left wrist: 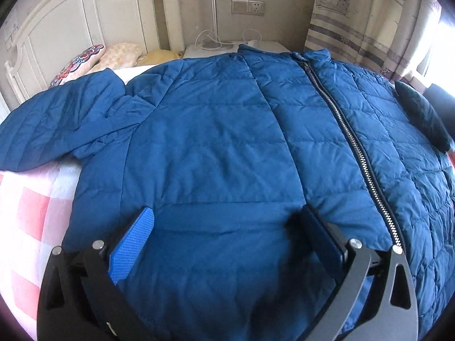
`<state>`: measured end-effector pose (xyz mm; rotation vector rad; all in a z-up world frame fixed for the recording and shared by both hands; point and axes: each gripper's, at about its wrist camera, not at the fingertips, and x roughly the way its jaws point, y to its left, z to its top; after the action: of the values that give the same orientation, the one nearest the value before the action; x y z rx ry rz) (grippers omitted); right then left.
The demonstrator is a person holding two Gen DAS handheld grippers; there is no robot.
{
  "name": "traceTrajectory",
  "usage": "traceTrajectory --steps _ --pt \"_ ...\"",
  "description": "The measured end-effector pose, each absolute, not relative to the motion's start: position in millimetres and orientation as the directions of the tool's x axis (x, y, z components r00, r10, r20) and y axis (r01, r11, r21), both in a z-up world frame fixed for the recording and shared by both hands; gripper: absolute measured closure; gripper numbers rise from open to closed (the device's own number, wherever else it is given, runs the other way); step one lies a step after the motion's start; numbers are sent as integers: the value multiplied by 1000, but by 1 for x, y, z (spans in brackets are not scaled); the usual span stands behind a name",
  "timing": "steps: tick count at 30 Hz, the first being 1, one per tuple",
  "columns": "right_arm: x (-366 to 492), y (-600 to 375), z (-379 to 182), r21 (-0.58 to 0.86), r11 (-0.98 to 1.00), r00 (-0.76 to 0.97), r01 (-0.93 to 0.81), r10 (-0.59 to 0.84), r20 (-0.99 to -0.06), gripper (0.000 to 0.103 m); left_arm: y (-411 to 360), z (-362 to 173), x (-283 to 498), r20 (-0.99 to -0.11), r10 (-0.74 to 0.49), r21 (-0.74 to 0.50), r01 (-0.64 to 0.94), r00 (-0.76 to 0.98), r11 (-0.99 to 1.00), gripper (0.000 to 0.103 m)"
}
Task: Fold large clothes
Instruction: 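Grasp the jacket sleeve with the right tool and fold it over the body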
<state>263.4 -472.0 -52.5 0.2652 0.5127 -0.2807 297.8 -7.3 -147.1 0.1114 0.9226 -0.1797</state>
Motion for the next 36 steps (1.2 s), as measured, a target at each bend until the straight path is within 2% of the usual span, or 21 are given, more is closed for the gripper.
traceTrajectory --steps 3,5,8,9,10,12,13,14,18,20,22,24,25,27,31,33,34,35,36 --pt "272 -380 -37 11 998 872 68 -54 -487 63 -7 -147 297 -799 -108 17 202 591 979 2" --pt "276 -327 -45 -75 993 847 -88 35 -531 62 -7 -146 297 -799 -110 14 202 591 979 2" --pt "288 -267 -88 -153 955 726 -254 84 -683 62 -6 -146 298 -799 -114 11 202 591 979 2" --pt "294 -255 -115 -156 942 642 -297 76 -763 60 -6 -146 298 -798 -115 10 203 591 979 2" --pt "296 -252 -129 -151 939 595 -309 67 -801 53 -6 -145 298 -798 -115 9 203 591 979 2" --pt "287 -255 -138 -130 946 595 -296 77 -800 45 -6 -145 298 -797 -117 7 203 592 979 2" --pt "283 -263 -135 -89 953 580 -289 100 -809 38 -6 -145 298 -797 -117 7 203 593 979 2" --pt "279 -272 -130 -52 958 572 -280 123 -811 36 -6 -145 298 -797 -117 8 203 593 979 2" --pt "243 -338 -97 128 974 672 -189 223 -706 36 -5 -146 297 -797 -116 9 204 593 979 2" --pt "224 -378 -85 232 969 749 -84 215 -626 35 -6 -146 297 -797 -116 9 203 593 979 2" --pt "205 -438 -84 397 914 806 78 176 -564 34 -6 -146 297 -797 -115 11 204 593 979 2" --pt "200 -485 -99 523 812 797 260 125 -590 31 -6 -146 297 -797 -115 10 204 593 979 2" --pt "200 -504 -110 580 758 785 299 150 -601 27 -6 -146 297 -797 -116 10 204 593 979 2" --pt "206 -524 -131 678 654 770 335 223 -597 27 -6 -146 297 -797 -116 9 204 593 979 2" --pt "219 -538 -157 744 566 762 355 286 -582 27 -6 -146 297 -797 -115 10 204 593 979 2" --pt "220 -542 -151 745 576 798 337 245 -550 37 -6 -146 297 -797 -116 10 204 593 979 2" --pt "220 -540 -145 732 594 817 334 206 -539 52 -6 -146 297 -797 -116 10 204 593 979 2" --pt "219 -535 -131 699 636 838 327 147 -526 60 -6 -146 297 -797 -115 11 204 593 979 2" --pt "226 -529 -123 675 669 851 311 121 -511 65 -6 -146 297 -797 -114 12 204 593 979 2"
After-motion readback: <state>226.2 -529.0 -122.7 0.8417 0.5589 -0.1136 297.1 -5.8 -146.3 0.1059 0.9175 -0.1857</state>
